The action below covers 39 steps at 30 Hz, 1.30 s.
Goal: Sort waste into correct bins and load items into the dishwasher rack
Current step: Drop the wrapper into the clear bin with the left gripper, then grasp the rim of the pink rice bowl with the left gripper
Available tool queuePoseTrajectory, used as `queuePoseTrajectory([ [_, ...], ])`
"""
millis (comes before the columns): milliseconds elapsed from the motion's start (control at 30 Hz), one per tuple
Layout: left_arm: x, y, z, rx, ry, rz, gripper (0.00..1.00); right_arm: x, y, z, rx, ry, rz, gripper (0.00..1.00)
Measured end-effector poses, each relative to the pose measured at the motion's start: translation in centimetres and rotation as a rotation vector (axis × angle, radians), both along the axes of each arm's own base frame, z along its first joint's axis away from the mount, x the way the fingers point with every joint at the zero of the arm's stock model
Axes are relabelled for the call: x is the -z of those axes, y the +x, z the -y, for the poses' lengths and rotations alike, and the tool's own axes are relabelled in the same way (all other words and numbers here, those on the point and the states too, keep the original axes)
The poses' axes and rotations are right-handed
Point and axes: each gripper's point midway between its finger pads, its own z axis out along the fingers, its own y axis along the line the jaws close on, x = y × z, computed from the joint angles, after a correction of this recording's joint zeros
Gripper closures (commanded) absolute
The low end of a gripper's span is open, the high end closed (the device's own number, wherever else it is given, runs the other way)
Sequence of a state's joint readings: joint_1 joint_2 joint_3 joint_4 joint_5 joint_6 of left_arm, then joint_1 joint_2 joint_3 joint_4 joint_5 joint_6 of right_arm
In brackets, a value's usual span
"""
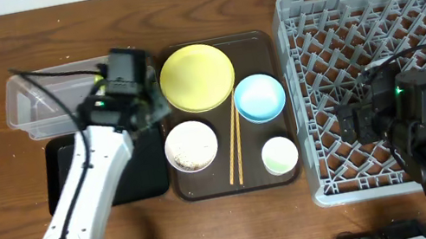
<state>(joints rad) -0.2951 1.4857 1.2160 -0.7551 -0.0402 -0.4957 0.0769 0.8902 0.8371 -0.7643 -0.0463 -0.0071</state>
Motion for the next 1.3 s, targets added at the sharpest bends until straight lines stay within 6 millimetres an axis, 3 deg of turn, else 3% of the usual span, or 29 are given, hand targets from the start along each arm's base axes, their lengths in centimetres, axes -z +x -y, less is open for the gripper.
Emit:
queuePoseTrajectory([
  [267, 1.8, -2.5, 7.0, 0.204, -0.020, -0.051, 0.40, 0.0, 0.0, 0.0, 0.000, 0.000, -0.002, 0.01],
  [500, 6.0, -4.5, 10.7, 0.317, 0.030, -0.163, 0.48, 0.0, 0.0, 0.0, 0.000, 0.000, -0.002, 0.01],
  [700, 10.0, -5.8, 11.8, 0.359, 0.081, -0.268, 0.53, 0.0, 0.0, 0.0, 0.000, 0.000, -0.002, 0.01],
  [900, 12.6, -6.7, 11.7, 0.369, 0.114, -0.341, 0.70, 0.1, -0.1, 0.0, 0.000, 0.000, -0.003, 0.01],
  [1067, 13.0, -6.9, 11.6, 0.369, 0.120, -0.354, 0.92, 0.1, -0.1, 0.0, 0.000, 0.000, -0.005, 0.01],
  [1300, 13.0, -6.9, 11.4, 0.368, 0.130, -0.353, 0.94, 0.1, -0.1, 0.0, 0.000, 0.000, -0.006, 0.01],
])
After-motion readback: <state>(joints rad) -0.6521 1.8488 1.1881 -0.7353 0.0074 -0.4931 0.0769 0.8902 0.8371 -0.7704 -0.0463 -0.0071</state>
